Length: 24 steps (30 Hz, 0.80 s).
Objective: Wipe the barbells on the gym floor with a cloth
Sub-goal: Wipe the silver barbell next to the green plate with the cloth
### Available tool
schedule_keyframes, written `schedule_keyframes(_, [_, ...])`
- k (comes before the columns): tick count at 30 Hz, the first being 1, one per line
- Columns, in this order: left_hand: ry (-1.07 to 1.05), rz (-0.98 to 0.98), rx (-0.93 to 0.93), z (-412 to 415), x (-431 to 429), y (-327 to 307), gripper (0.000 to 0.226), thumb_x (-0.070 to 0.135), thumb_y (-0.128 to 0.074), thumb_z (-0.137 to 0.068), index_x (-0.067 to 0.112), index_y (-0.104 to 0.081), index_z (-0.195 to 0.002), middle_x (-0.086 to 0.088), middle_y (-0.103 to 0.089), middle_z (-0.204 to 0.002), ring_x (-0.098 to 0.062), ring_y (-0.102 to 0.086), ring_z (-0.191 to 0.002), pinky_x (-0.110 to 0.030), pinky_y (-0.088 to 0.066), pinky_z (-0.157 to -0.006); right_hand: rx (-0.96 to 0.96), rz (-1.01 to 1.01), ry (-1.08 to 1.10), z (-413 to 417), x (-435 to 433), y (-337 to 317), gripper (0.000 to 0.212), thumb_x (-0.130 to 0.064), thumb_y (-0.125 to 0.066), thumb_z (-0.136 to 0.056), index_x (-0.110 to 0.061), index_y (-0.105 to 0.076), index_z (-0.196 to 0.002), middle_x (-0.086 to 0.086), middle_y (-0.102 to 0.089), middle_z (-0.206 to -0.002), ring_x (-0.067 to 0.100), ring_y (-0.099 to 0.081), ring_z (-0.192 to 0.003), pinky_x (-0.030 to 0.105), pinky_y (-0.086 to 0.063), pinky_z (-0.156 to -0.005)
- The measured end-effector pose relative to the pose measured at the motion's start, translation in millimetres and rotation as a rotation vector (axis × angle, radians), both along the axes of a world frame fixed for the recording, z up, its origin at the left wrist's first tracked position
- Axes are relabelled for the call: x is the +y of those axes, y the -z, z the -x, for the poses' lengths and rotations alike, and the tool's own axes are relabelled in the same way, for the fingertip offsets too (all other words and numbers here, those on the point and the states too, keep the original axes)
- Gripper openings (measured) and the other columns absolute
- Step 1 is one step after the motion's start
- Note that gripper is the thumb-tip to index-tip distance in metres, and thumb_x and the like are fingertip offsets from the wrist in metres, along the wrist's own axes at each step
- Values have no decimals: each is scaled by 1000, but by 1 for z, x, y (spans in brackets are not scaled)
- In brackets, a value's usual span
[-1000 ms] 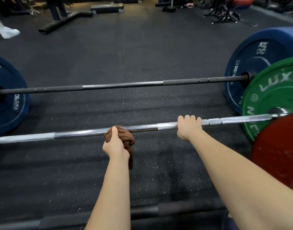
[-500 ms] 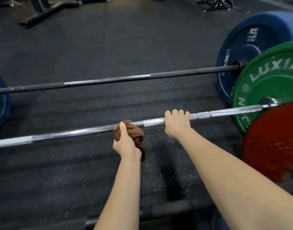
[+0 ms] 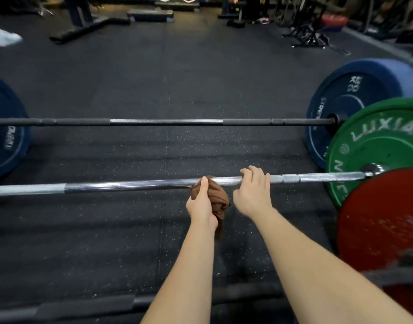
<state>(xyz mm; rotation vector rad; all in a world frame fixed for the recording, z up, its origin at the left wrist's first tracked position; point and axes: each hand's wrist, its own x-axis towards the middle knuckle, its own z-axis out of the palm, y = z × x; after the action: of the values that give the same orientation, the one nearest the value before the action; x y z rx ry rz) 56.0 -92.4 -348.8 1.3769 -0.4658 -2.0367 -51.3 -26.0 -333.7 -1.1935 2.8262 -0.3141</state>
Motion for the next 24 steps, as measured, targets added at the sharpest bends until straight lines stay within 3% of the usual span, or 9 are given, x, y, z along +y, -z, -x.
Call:
schedule_keyframes(4, [71,-49,98,-10,-5,7,68,53,-84,-79,10,-66,-128,-10,-76,-110,-26,-76,-93,-35,-61,-77,-281,505,472,-43,7,-6,51,-38,-58,-98,-12,-43,-139,13,-37,-142,35,-41,-130,45,-38,-108])
schedule_keyframes(7, [145,-67,137,-19,-4,9,69,57,-83,-78,10,-66,-127,-13,-77,-109,-30,-77,-95,-47,-60,-93,-885,529,789,-57,0,-11,94,-79,-52,-86,-14,-31,-151,15,-31,-152,36,-40,-135,51,-38,-111])
schedule_keyframes(9, [198,-33,117,-29,-4,7,61,54,-80,-82,9,-70,-122,-13,-78,-103,-29,-77,-94,-50,-58,-97,-1336,480,733,-67,7,-7,107,-95,-43,-73,-19,-42,-148,15,-48,-147,37,-49,-130,59,-40,-110])
schedule_keyframes(11, [245,22,105,-37,-5,2,51,49,-78,-87,4,-74,-111,-13,-78,-91,-27,-77,-84,-45,-62,-87,-1645,480,524,-77,16,-2,96,-93,-46,-74,-19,-62,-132,15,-68,-126,35,-64,-117,64,-48,-101])
schedule_keyframes(13, [290,81,64,-42,-3,-6,45,47,-78,-88,4,-74,-100,-10,-76,-76,-24,-75,-69,-36,-61,-67,-1748,565,430,-80,21,2,82,-83,-54,-81,-17,-69,-127,14,-73,-118,33,-69,-112,64,-52,-96])
schedule_keyframes(17, [286,116,14,-44,7,-19,43,45,-81,-86,8,-74,-108,-12,-79,-92,-31,-78,-87,-49,-61,-86,-1781,607,371,-82,12,-2,59,-63,-69,-86,-17,-70,-122,11,-75,-115,32,-69,-113,58,-54,-98])
schedule_keyframes(19, [220,137,-48,-44,7,-19,45,45,-82,-85,8,-73,-107,-12,-79,-93,-28,-78,-85,-45,-62,-84,-1742,612,406,-84,7,2,53,-56,-71,-88,-14,-71,-120,10,-76,-112,31,-71,-108,53,-58,-93])
schedule_keyframes(22, [86,286,-297,-46,3,-24,52,48,-82,-83,7,-66,-111,-7,-76,-104,-17,-73,-87,-30,-57,-73,-1705,641,466,-90,-5,5,46,-48,-69,-93,-12,-69,-121,10,-77,-108,29,-73,-104,44,-61,-85])
schedule_keyframes(24, [31,439,-534,-51,-1,-27,59,48,-76,-89,9,-53,-126,-3,-64,-121,-20,-59,-108,-31,-46,-81,-1677,703,557,-92,-15,7,38,-41,-67,-97,-11,-69,-120,12,-77,-107,30,-73,-103,47,-60,-91])
